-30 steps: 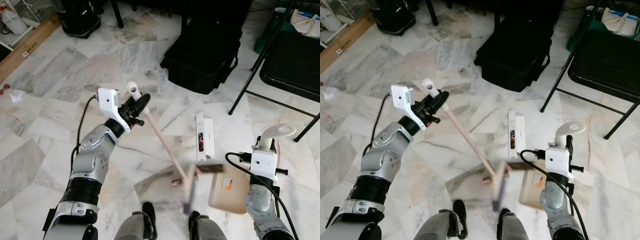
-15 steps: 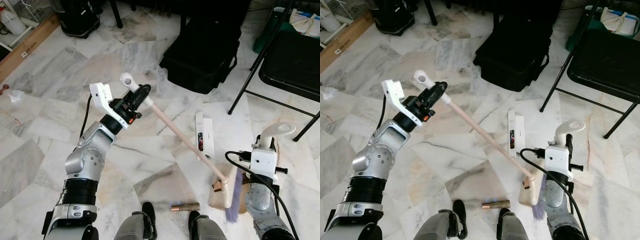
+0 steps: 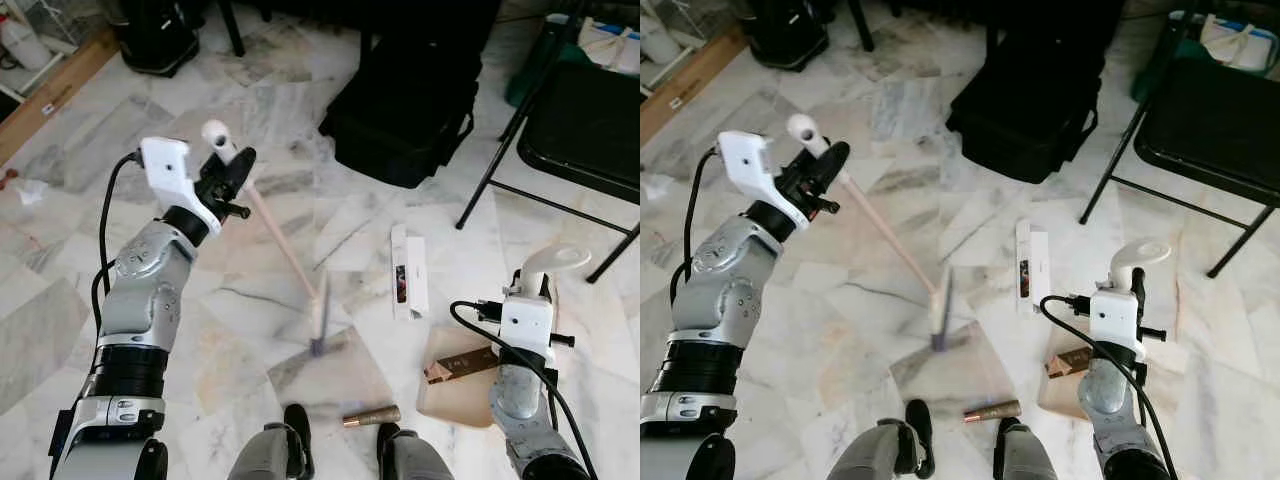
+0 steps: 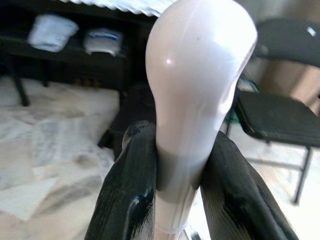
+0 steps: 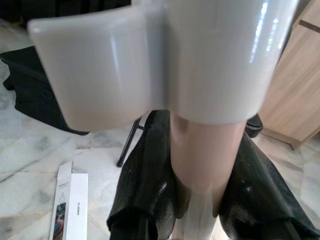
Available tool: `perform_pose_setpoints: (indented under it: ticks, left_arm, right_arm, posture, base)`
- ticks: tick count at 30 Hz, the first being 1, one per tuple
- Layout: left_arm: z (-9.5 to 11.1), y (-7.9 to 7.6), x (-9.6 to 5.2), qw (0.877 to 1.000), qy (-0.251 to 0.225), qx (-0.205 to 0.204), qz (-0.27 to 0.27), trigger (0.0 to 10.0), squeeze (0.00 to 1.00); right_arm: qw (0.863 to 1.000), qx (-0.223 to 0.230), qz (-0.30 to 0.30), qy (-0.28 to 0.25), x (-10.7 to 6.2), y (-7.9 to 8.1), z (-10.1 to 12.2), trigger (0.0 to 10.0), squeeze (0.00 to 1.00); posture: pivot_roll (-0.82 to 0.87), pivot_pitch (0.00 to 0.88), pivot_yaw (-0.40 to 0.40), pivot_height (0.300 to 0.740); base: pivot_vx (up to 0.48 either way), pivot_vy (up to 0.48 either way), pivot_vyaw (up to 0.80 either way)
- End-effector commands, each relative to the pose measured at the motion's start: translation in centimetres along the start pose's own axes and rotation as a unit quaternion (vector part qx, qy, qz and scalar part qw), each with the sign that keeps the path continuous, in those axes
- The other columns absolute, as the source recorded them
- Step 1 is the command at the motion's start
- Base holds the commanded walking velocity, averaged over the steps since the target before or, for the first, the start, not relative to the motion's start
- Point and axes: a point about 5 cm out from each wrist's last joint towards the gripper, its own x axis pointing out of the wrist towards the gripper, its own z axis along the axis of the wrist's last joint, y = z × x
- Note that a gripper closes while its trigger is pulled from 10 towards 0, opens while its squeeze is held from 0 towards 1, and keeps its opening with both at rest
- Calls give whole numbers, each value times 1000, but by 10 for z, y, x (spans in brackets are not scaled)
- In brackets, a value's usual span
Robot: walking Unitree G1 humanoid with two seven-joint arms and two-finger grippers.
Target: Sweep floor
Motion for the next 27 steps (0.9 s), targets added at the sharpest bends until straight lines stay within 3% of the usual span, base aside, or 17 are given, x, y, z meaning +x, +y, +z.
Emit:
perform_pose_setpoints:
  ticks: [1, 27]
  left_arm:
    - [-8, -16, -1, 999, 13, -19, -48, 10000, 0]
    - [-8, -16, -1, 999, 13, -19, -48, 10000, 0]
  right_arm:
    - [1000, -8, 4, 28, -11, -1, -12, 10000, 0]
    - [1000, -8, 4, 28, -11, -1, -12, 10000, 0]
  posture:
    - [103, 341, 107, 740]
    - [103, 341, 107, 740]
  base:
    - [0, 0, 0]
    - [0, 0, 0]
